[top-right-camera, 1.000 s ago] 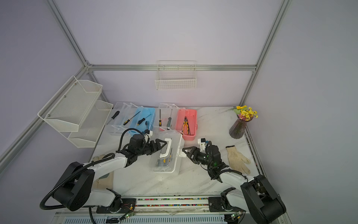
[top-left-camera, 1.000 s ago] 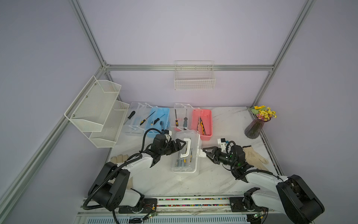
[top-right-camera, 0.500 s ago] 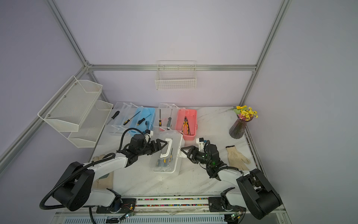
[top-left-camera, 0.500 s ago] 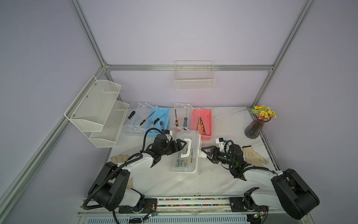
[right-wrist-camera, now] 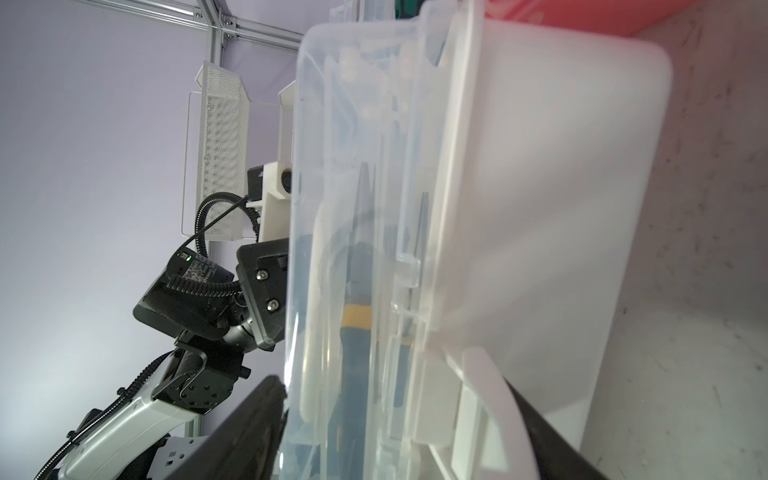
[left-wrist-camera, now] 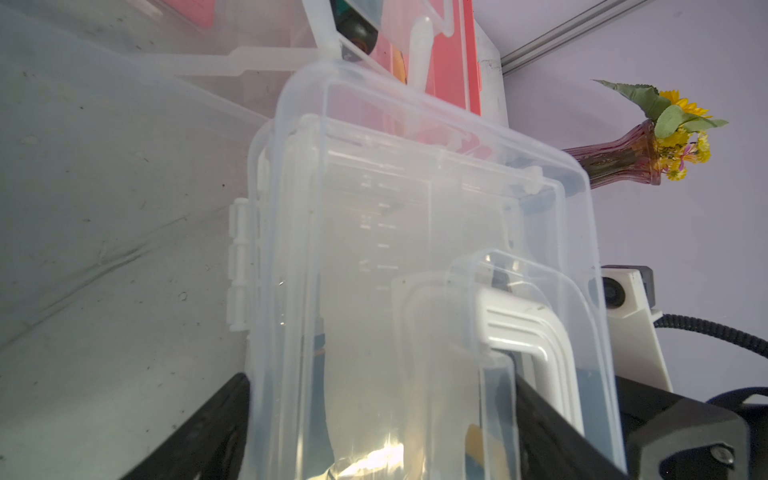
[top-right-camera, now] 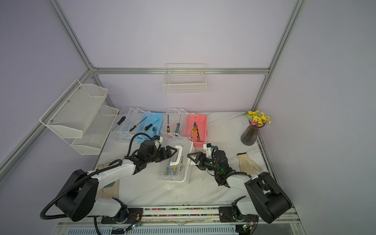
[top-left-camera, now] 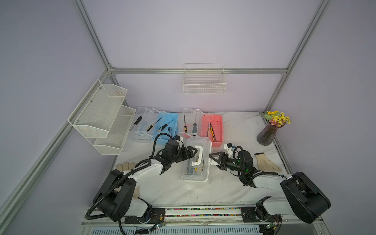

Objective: Close toolboxes
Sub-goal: Fasten the toolbox latch on the toolbox.

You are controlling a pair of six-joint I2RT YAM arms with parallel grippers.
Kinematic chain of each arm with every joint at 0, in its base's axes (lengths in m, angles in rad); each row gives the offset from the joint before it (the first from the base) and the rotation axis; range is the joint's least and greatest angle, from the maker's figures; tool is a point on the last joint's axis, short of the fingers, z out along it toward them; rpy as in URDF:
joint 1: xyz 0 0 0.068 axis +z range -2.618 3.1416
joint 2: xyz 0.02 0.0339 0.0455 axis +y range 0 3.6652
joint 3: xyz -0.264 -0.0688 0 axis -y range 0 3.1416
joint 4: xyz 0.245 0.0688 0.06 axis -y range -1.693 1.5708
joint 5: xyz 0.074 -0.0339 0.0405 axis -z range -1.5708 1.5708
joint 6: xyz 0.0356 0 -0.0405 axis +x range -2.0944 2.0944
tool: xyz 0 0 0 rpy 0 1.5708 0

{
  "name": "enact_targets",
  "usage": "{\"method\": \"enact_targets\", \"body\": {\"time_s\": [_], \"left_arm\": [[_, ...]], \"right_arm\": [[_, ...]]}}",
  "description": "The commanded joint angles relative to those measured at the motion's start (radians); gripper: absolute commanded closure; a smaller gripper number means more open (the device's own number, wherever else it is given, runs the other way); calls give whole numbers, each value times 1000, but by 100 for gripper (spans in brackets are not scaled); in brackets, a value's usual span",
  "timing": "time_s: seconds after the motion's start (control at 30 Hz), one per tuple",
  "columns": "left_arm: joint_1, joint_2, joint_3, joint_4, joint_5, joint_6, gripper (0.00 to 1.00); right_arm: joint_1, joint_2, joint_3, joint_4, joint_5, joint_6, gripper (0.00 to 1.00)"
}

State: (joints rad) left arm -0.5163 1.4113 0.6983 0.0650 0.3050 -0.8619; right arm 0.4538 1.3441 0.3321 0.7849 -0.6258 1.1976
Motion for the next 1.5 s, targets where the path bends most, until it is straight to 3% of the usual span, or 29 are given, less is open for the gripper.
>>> {"method": "enact_targets", "body": {"time_s": [0.0, 0.07, 0.1, 0.13, 0.53, 1.03, 1.47], "left_arm": [[-24, 40, -7, -279, -83, -13, 20], [-32, 26, 3, -296, -107, -29, 10], [-36, 14, 7, -299, -120, -37, 1], [-40, 10, 10, -304, -133, -45, 0], [-64, -157, 65, -387, -234, -75, 0], [-89, -140, 121, -398, -247, -26, 0], [-91, -126, 169, -410, -254, 9, 0]], "right_arm": [[6, -49, 50, -83, 5, -31, 22], [6, -65, 58, -147, 17, -53, 21], [5, -70, 62, -173, 22, -59, 21], [7, -74, 67, -198, 26, -65, 21], [7, -103, 106, -373, 63, -130, 21], [37, -31, 86, -243, 51, -69, 23], [57, -62, 87, -261, 72, -61, 23]]}}
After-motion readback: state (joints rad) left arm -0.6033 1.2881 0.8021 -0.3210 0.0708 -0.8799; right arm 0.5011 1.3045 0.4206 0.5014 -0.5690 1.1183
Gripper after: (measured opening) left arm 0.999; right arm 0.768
